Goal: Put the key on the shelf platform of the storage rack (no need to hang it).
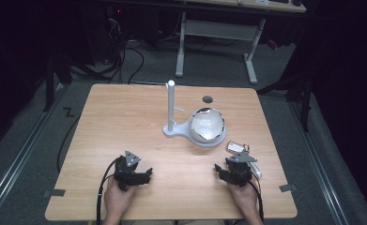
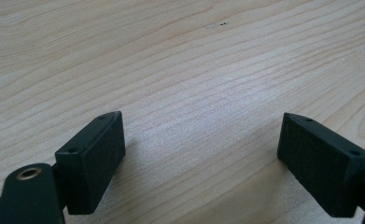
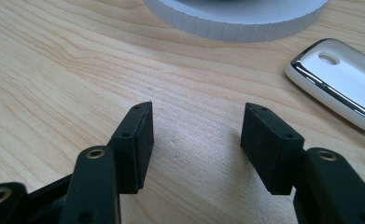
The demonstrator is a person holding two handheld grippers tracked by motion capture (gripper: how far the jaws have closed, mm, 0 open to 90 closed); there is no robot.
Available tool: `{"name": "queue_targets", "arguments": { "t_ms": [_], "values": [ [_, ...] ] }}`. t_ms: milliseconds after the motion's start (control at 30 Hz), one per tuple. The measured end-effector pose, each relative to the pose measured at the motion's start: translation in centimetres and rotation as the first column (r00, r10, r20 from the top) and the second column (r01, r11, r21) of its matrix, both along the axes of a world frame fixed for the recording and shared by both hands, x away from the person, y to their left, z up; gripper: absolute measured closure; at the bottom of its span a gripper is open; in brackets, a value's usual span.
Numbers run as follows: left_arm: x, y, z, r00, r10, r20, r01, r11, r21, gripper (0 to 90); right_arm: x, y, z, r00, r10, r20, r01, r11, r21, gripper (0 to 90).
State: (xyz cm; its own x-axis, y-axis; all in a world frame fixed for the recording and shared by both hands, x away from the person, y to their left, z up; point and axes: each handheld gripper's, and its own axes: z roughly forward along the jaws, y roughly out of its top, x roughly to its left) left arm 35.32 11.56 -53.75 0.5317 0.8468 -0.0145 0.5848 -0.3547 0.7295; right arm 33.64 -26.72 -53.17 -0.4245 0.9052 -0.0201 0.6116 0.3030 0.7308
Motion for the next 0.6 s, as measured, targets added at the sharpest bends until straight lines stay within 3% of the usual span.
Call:
{"name": "queue_targets", "arguments": {
  "t_ms": [600],
  "values": [
    [0.11,-0.06,-0.01,1.0000,0.001,0.001,-0.001,1.0000,-0.001,15.6,-0.05,0.05,0.00,1.0000,-0.007,-0.002,0.007,1.0000,0.000,42.9]
  ]
}}
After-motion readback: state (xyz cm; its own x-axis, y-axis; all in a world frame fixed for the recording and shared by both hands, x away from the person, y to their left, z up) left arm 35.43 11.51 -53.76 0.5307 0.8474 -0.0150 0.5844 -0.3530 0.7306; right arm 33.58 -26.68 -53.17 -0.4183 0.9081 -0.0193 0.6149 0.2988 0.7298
